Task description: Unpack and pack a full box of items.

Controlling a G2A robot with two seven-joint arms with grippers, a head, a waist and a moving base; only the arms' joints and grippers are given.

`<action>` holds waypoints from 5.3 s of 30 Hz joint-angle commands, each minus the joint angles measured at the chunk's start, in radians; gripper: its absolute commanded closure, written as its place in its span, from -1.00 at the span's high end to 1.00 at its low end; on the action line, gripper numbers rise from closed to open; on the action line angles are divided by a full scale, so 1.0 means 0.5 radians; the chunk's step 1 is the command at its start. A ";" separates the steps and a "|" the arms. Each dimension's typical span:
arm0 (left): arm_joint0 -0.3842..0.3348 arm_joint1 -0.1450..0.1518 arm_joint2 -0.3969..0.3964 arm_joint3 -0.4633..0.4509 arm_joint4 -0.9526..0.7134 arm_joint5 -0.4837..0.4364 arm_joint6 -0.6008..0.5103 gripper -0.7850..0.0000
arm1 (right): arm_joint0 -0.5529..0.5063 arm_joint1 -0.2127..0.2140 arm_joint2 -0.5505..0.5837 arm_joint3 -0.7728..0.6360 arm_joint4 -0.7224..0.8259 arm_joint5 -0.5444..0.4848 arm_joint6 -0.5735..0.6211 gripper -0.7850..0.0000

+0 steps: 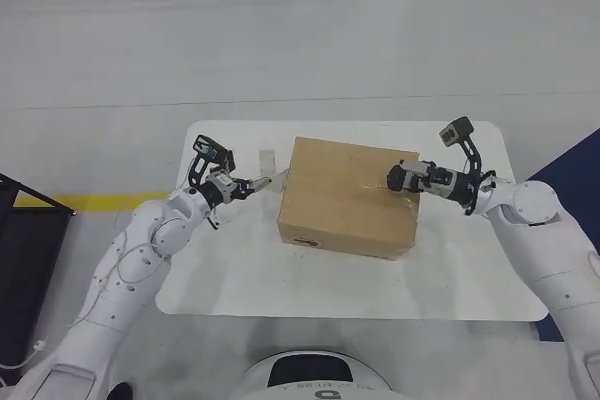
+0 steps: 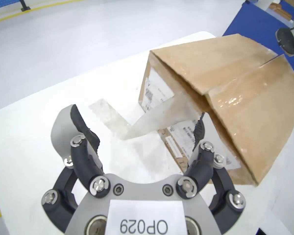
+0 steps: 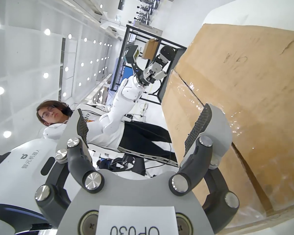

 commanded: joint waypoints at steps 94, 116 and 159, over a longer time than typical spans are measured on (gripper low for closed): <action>-0.364 -0.315 0.682 -0.167 1.132 0.366 0.598 1.00 | -0.402 -0.036 0.341 0.052 0.231 -0.141 0.004 1.00; 0.268 -0.164 -0.206 -0.438 0.611 0.146 0.647 1.00 | -0.060 -0.107 0.174 0.263 0.015 0.198 0.183 1.00; -0.142 -0.356 0.310 0.428 1.055 0.922 1.117 1.00 | -0.043 -0.127 0.180 0.333 0.059 0.127 0.206 1.00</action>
